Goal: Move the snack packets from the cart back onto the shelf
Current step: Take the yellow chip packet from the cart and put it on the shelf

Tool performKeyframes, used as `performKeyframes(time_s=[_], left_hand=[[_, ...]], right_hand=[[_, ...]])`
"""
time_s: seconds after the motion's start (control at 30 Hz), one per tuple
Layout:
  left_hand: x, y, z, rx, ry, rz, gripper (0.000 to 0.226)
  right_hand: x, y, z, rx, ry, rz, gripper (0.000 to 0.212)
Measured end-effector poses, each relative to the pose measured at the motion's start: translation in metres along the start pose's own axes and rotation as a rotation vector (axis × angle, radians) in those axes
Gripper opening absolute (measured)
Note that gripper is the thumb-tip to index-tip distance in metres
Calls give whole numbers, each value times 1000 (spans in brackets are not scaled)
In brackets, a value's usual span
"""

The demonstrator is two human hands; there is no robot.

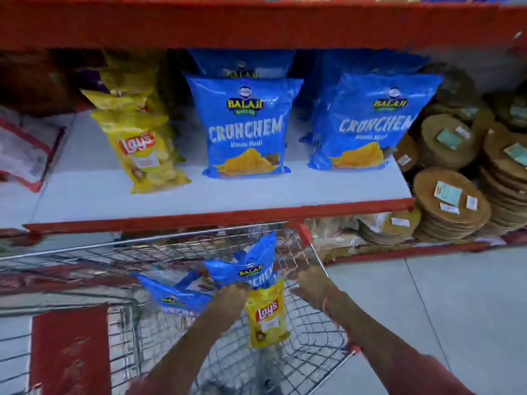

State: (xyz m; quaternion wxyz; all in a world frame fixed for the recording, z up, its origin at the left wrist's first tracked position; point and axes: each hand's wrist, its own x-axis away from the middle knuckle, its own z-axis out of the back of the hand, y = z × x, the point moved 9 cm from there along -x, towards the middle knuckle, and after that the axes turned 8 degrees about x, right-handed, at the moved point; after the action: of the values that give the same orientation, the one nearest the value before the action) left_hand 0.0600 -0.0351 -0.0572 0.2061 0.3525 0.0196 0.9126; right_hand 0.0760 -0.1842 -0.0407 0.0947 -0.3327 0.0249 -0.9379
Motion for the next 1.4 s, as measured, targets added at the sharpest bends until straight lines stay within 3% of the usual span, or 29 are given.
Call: performKeyframes(time_s=[0.13, 0.27, 0.4, 0.6, 0.8, 0.97, 1.13, 1.2, 1.3, 1.4], left_hand=[[-29, -1, -22, 29, 10, 49, 47], [-49, -9, -39, -56, -22, 60, 45], [-51, -18, -47, -23, -31, 184, 37], [-39, -22, -51, -10, 5, 210, 30], [-12, -18, -39, 3, 64, 158, 37], [29, -29, 4, 428, 260, 97, 30], [95, -60, 76, 905, 627, 101, 14], [121, -72, 103, 1022, 688, 59, 11], [156, -93, 143, 1033, 827, 23, 9], [188, -112, 189, 987, 1012, -47, 12]], right_hand=[[-33, 8, -29, -86, -77, 4, 38], [-58, 11, -46, -129, -120, 13, 42], [-61, 0, -66, -205, -189, 69, 45], [-54, -13, -61, -377, -17, 65, 73], [-42, -19, -53, -359, -52, 66, 35], [-1, -23, -3, -446, 118, 68, 30], [45, -44, 72, -610, 322, 132, 22], [61, -56, 104, -649, 411, 139, 21], [74, -76, 155, -750, 508, 175, 11], [83, -94, 205, -841, 637, 219, 15]])
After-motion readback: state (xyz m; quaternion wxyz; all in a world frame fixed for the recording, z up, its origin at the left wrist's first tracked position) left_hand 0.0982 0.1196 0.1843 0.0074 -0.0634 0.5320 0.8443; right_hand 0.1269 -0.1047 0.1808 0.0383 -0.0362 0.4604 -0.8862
